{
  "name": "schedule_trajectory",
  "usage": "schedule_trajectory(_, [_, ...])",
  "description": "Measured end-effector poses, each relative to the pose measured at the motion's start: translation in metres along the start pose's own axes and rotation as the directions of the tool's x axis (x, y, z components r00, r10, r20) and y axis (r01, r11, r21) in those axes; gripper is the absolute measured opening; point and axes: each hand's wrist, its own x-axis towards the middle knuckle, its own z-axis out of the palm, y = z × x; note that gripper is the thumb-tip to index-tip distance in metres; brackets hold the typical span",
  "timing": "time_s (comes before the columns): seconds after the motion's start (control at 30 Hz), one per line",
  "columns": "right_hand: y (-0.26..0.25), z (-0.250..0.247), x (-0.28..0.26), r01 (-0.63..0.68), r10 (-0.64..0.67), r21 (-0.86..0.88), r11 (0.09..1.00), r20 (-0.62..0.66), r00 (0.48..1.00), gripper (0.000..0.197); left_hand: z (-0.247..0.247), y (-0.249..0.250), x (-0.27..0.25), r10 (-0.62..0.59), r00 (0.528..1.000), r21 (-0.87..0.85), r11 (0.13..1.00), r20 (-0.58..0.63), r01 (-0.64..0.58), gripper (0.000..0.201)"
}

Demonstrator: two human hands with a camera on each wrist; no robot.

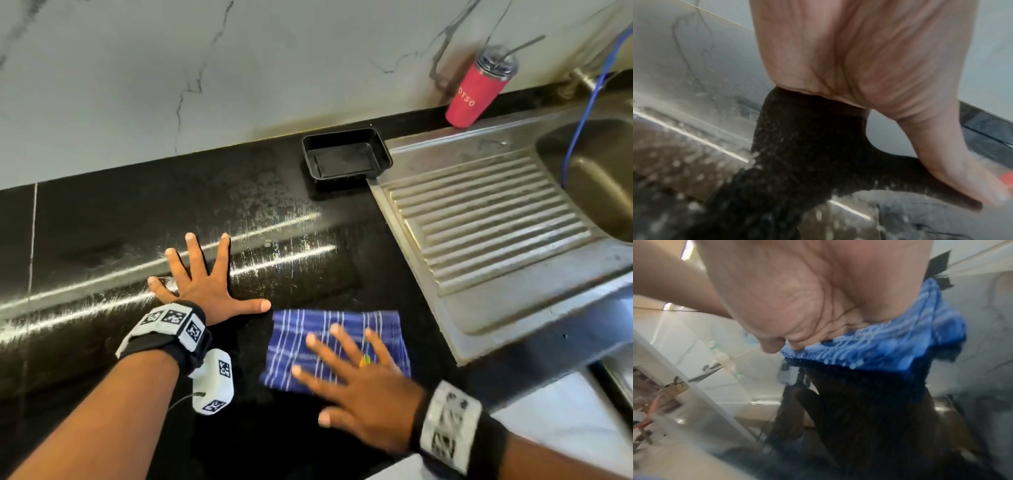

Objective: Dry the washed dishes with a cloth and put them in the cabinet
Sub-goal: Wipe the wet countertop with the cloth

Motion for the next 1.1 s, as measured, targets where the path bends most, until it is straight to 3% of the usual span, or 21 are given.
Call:
schedule_trajectory(0.07, [-0.009, 0.012, -0.013, -0.064, 0.064, -0.003, 0.998, -0.024, 0.998, 0.060, -0.002, 0.001, -0.001, -0.003, 1.000, 0.006, 1.000, 0.010, 0.003, 0.145])
schedule_trajectory(0.2, [0.010, 0.015, -0.004, 0.013, -0.020, -0.117, 0.993, -0.061, 0.998, 0.063, -0.004, 0.003, -0.005, -0.007, 1.000, 0.030, 1.000, 0.013, 0.007, 0.144])
schedule_trajectory(0.27, [0.002, 0.018, -0.004, -0.051, 0.050, -0.050, 0.997, -0.025, 0.998, 0.065, -0.003, 0.002, -0.007, -0.002, 1.000, 0.042, 0.999, -0.003, 0.002, 0.143])
schedule_trajectory(0.33, [-0.020, 0.030, -0.011, -0.142, 0.148, 0.070, 0.987, -0.077, 0.986, 0.066, -0.003, -0.001, -0.011, 0.028, 0.999, 0.054, 0.998, -0.025, -0.027, 0.139])
schedule_trajectory(0.43, [-0.054, 0.047, -0.027, -0.292, 0.314, 0.233, 0.928, -0.064, 0.947, 0.068, -0.003, -0.018, -0.020, 0.116, 0.993, 0.120, 0.986, -0.026, -0.112, 0.133])
schedule_trajectory(0.53, [-0.076, 0.052, -0.040, -0.393, 0.404, 0.268, 0.880, 0.015, 0.915, 0.064, 0.004, -0.036, -0.037, 0.181, 0.983, 0.139, 0.974, 0.003, -0.180, 0.126])
schedule_trajectory(0.67, [-0.071, 0.053, -0.041, -0.410, 0.426, 0.241, 0.880, -0.017, 0.905, 0.063, 0.026, -0.056, -0.063, 0.242, 0.969, 0.089, 0.965, 0.045, -0.245, 0.124])
schedule_trajectory(0.73, [-0.050, 0.056, -0.041, -0.500, 0.517, 0.260, 0.826, 0.005, 0.856, 0.062, 0.037, -0.075, -0.076, 0.258, 0.963, 0.081, 0.961, 0.074, -0.264, 0.124])
schedule_trajectory(0.83, [-0.006, 0.056, -0.052, -0.681, 0.722, 0.354, 0.641, 0.023, 0.691, 0.058, 0.050, -0.117, -0.092, 0.254, 0.965, 0.028, 0.966, 0.059, -0.256, 0.125])
schedule_trajectory(0.9, [0.014, 0.054, -0.062, -0.736, 0.788, 0.411, 0.537, 0.067, 0.612, 0.055, 0.054, -0.146, -0.103, 0.228, 0.974, 0.035, 0.973, 0.022, -0.228, 0.129])
schedule_trajectory(1.03, [-0.011, 0.058, -0.053, -0.757, 0.822, 0.435, 0.488, 0.062, 0.566, 0.064, 0.066, -0.195, -0.126, 0.105, 0.994, 0.022, 0.994, -0.002, -0.105, 0.134])
schedule_trajectory(1.1, [-0.061, 0.066, -0.033, -0.715, 0.798, 0.396, 0.576, -0.081, 0.598, 0.070, 0.075, -0.211, -0.131, 0.041, 0.998, -0.037, 0.998, -0.041, -0.043, 0.131])
